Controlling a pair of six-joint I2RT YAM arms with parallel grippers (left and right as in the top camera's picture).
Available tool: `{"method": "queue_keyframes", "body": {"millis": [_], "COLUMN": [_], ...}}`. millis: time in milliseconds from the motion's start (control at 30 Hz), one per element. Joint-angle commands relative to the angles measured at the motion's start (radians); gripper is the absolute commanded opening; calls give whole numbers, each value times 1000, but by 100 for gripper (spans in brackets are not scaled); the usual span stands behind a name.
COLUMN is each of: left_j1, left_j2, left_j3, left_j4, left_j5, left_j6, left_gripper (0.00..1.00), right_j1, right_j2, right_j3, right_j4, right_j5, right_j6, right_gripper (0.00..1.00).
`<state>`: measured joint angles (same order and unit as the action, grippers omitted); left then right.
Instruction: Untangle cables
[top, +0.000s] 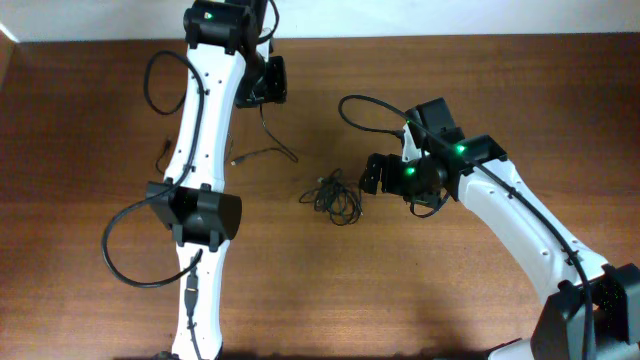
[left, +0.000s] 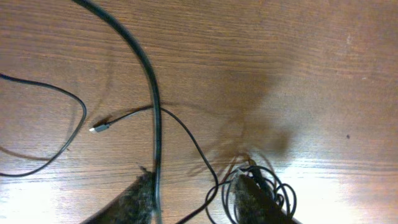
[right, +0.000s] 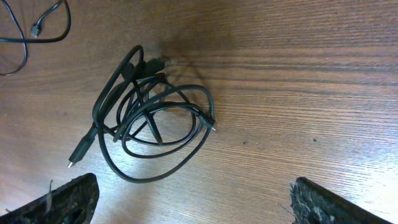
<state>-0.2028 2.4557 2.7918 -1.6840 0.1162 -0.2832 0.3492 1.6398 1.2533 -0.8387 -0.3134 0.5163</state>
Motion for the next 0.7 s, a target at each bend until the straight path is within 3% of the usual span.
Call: {"method": "queue_keyframes", "body": {"millis": [0, 100, 167, 200, 233, 267, 333, 400, 533, 667], "left_j1": [8, 8, 7, 5, 2, 2, 0, 1, 15, 34], "left_j2": [38, 60, 72, 79, 85, 88, 93, 97, 101, 133], "left_j3": [3, 3, 3, 3, 3, 3, 3, 3, 3, 3], "left_j4": [4, 16, 25, 26, 27, 30, 26, 18, 32, 83], "left_j5": [5, 65, 157, 207, 187, 149, -25, -187, -219, -218], "left_j6": [19, 33, 127, 191, 207, 200, 100, -19, -138, -176], "left_gripper": [64, 68, 70, 77, 78, 72, 70, 78, 78, 77], "right_j1": [-3, -3, -3, -3, -3, -3, -3, -3, -3, -3], "right_j2": [3, 3, 3, 3, 3, 3, 3, 3, 3, 3], "right_j3": [-5, -5, -5, -5, -5, -5, -5, -5, -5, -5], "right_j4": [-3, -2, -3, -3, -3, -3, -3, -3, -3, -11], "right_j5": [11, 12, 11, 12, 12, 12, 12, 11, 12, 12], "right_j6": [-3, -3, -3, -3, -3, -3, -3, -3, -3, -3], "right_gripper": [99, 99, 99, 99, 99, 99, 99, 99, 99, 99]}}
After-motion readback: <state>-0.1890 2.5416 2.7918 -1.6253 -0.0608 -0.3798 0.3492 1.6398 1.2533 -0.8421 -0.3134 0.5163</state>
